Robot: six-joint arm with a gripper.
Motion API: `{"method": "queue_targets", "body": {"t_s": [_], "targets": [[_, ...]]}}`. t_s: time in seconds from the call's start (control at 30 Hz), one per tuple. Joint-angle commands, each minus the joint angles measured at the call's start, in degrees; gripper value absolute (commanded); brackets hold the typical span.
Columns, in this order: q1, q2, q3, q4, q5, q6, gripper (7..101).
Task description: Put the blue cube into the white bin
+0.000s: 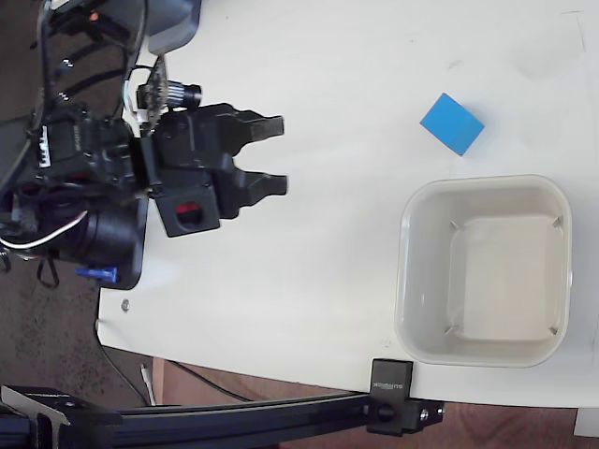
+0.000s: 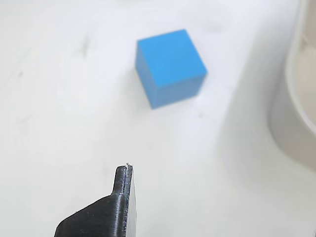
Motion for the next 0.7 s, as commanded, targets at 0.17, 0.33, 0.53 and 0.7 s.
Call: {"method": "queue_targets", "body": {"t_s": [0.17,0.33,0.53,0.7], "targets": [[0.88,-19.69,-22.94,5.10,-7.38,-11.16,99.2],[0.97,-28.56,-31.82,8.44,-9.49,-15.47,99.7],[0.44,-36.30,-42.80,13.80,-10.37,-17.75,100.0],[-0.09,-42.45,-51.68,17.75,-11.16,-18.37,100.0]]}}
